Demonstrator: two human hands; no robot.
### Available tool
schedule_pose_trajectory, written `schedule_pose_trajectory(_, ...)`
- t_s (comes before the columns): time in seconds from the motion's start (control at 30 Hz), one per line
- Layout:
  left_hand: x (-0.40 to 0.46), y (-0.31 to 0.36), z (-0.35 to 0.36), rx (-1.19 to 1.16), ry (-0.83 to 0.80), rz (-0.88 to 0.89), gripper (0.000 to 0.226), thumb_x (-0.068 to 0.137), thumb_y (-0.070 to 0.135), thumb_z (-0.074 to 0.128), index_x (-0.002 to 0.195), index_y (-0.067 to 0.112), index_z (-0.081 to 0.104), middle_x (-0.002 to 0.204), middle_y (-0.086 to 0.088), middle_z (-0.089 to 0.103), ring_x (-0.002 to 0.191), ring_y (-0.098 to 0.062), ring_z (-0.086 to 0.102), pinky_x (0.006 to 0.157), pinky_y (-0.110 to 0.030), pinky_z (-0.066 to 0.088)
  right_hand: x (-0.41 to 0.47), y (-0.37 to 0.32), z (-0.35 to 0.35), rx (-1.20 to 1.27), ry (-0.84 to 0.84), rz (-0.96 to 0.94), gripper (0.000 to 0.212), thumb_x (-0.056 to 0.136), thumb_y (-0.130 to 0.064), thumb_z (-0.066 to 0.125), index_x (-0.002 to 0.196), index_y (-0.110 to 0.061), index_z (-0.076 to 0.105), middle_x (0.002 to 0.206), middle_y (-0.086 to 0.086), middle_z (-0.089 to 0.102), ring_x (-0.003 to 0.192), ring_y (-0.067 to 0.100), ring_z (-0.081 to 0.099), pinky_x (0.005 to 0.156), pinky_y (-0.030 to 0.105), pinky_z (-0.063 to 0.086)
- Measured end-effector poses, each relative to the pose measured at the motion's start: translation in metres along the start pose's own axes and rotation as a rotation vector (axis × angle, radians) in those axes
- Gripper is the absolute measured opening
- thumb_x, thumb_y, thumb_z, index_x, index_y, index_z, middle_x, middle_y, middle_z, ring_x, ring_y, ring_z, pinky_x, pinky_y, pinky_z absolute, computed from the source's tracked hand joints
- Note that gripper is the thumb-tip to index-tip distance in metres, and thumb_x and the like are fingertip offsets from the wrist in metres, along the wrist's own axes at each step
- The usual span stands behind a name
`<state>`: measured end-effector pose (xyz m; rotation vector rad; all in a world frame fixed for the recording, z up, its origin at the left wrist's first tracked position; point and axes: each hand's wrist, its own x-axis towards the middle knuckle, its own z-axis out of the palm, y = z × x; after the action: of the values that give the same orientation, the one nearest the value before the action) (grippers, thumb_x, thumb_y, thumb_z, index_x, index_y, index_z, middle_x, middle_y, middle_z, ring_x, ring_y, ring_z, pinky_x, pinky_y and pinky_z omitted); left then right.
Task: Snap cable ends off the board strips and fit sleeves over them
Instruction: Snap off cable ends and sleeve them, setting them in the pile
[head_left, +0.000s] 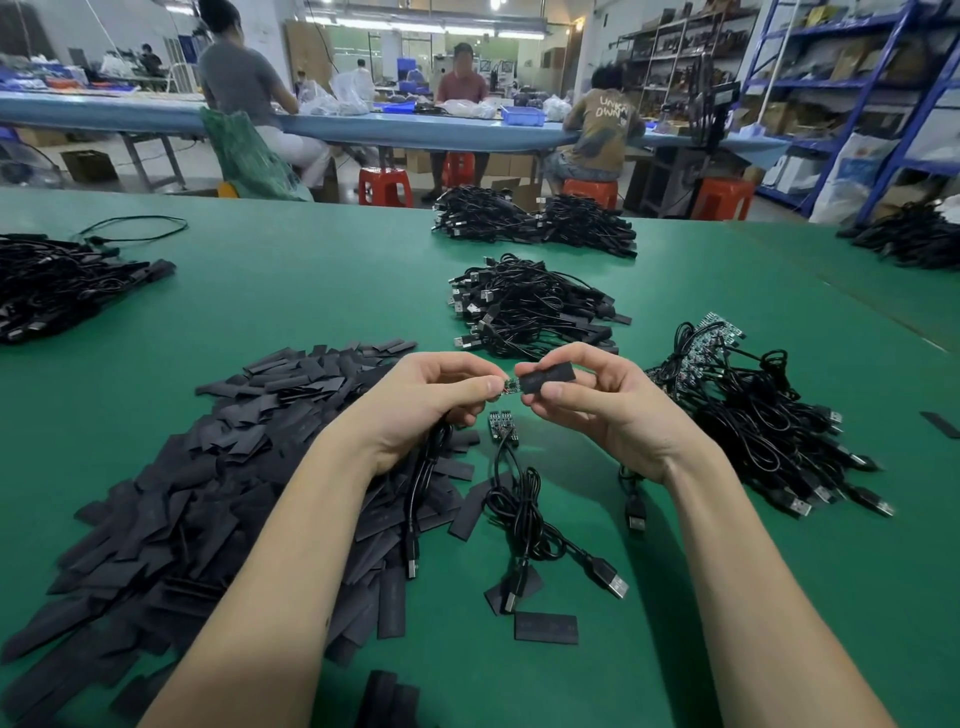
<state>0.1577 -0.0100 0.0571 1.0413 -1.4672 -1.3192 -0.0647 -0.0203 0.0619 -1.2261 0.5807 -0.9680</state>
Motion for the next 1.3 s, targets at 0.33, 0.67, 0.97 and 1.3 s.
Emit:
schedule_pose_trajectory(0.33, 0.006, 0.002, 0.015, -0.062, 0.153, 0.116, 0.006, 0.087, 0.006, 0.075, 0.086, 0.010, 0.071, 0.069, -0.007, 0.071, 0.061, -0.011, 0.065, 0.063, -0.018, 0.054, 0.008, 0.006, 0.003, 0.103, 0.191, -0.093, 0.013, 0.078, -0.005, 0.073, 0.088, -0.013, 0.076, 0.107, 0.017, 0.075, 0.085, 0.021, 0.073, 0.079, 0.024, 0.059)
schedule_pose_trajectory(0.67, 0.008, 0.000, 0.013, 0.069, 0.149, 0.222, 0.014, 0.081, 0.006, 0.082, 0.093, 0.013, 0.077, 0.087, -0.004, 0.078, 0.075, -0.014, 0.073, 0.074, -0.021, 0.057, 0.013, 0.006, 0.005, 0.149, 0.283, -0.087, 0.017, 0.075, -0.005, 0.075, 0.092, -0.009, 0.073, 0.104, 0.015, 0.075, 0.084, 0.021, 0.073, 0.077, 0.022, 0.058)
schedule_pose_trajectory(0.97, 0.008, -0.002, 0.014, 0.190, 0.151, 0.305, 0.017, 0.085, 0.019, 0.081, 0.095, 0.032, 0.082, 0.085, 0.002, 0.079, 0.076, -0.017, 0.074, 0.074, -0.025, 0.058, 0.012, 0.002, 0.006, 0.225, 0.250, 0.012, 0.030, 0.074, -0.005, 0.075, 0.104, -0.003, 0.071, 0.102, 0.016, 0.075, 0.088, 0.022, 0.074, 0.079, 0.023, 0.058)
schedule_pose_trajectory(1.3, 0.007, -0.001, 0.016, 0.178, 0.161, 0.308, 0.014, 0.085, 0.008, 0.080, 0.090, 0.021, 0.080, 0.079, -0.002, 0.077, 0.072, -0.015, 0.073, 0.072, -0.022, 0.057, 0.014, 0.004, 0.008, 0.273, 0.365, 0.011, 0.020, 0.075, -0.007, 0.077, 0.094, -0.001, 0.074, 0.094, 0.014, 0.076, 0.082, 0.017, 0.074, 0.073, 0.020, 0.058)
